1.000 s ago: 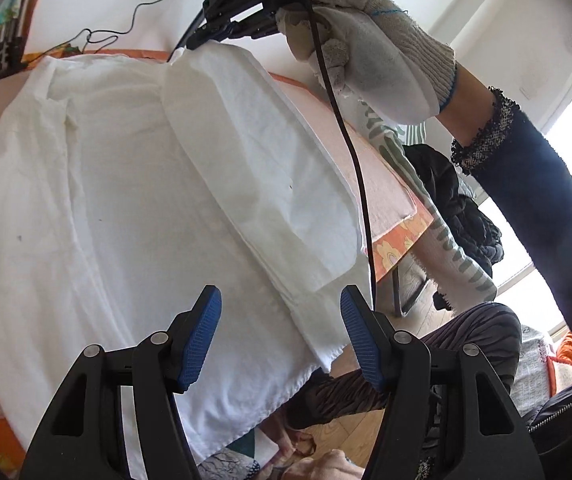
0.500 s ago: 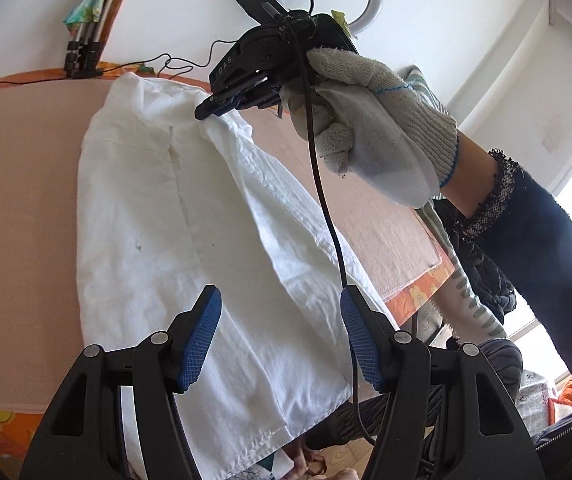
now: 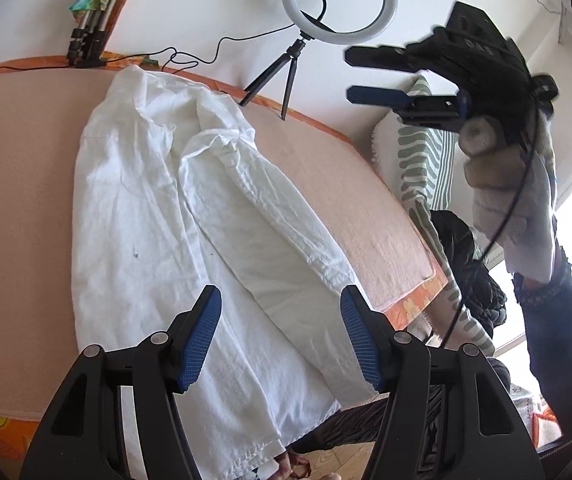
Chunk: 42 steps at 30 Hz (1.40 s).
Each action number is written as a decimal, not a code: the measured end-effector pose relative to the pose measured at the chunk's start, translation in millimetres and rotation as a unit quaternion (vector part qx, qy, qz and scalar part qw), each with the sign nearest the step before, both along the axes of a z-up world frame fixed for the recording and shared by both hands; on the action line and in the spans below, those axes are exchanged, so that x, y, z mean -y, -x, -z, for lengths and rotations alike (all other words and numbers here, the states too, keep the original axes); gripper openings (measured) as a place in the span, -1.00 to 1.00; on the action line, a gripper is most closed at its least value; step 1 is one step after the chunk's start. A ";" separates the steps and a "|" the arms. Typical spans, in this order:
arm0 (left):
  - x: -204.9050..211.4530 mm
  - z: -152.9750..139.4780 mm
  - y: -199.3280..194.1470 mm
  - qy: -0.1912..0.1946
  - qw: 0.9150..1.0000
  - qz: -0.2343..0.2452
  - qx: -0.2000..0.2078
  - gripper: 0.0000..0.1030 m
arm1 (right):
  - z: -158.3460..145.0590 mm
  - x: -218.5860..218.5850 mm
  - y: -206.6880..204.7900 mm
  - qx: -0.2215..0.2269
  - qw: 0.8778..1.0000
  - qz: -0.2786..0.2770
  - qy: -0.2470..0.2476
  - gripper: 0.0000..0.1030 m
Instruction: Fold small clothes
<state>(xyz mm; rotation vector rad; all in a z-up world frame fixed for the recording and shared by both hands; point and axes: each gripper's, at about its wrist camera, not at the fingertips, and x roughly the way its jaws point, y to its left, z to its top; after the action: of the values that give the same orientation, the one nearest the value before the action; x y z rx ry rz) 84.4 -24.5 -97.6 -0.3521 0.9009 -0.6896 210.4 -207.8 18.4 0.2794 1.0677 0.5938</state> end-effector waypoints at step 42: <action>85.6 39.6 -155.5 -0.010 0.994 -0.048 -0.093 -0.92 | 123.9 47.2 230.9 0.078 0.971 -0.015 0.225 -0.87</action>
<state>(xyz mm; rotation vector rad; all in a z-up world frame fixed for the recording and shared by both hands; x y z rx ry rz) 240.0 -110.1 -137.3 -0.4446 1.0599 -0.5656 -20.5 -255.0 -105.5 -0.1766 1.0235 0.3784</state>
